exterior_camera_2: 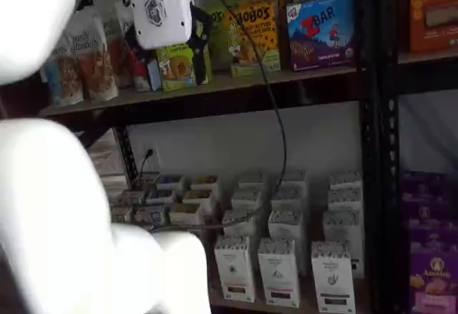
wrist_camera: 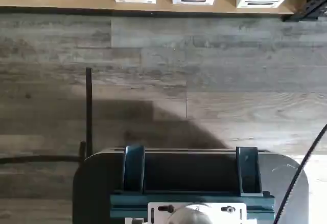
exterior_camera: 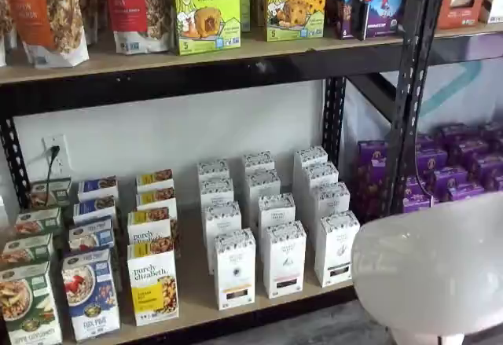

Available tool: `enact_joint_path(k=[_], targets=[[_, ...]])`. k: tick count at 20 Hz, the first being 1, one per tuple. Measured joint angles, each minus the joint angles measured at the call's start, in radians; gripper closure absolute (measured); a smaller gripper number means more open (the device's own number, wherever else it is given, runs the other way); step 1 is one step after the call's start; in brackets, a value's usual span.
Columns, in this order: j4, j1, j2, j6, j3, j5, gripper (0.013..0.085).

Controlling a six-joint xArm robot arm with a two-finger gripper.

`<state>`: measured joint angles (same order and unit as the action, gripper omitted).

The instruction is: Pick up the white box with a green strip in the middle, on the bottom shelf, the sixth box from the left

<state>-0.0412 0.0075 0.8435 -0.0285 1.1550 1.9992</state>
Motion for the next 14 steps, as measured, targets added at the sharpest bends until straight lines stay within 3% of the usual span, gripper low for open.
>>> enact_joint_path(k=[8, 12, 14], targets=[[0.008, 0.018, -0.002, -0.014, -0.013, -0.003, 0.013], [0.026, 0.026, 0.019, -0.015, -0.078, -0.055, 0.013], [0.057, 0.039, 0.039, -0.019, -0.136, -0.105, 0.013]])
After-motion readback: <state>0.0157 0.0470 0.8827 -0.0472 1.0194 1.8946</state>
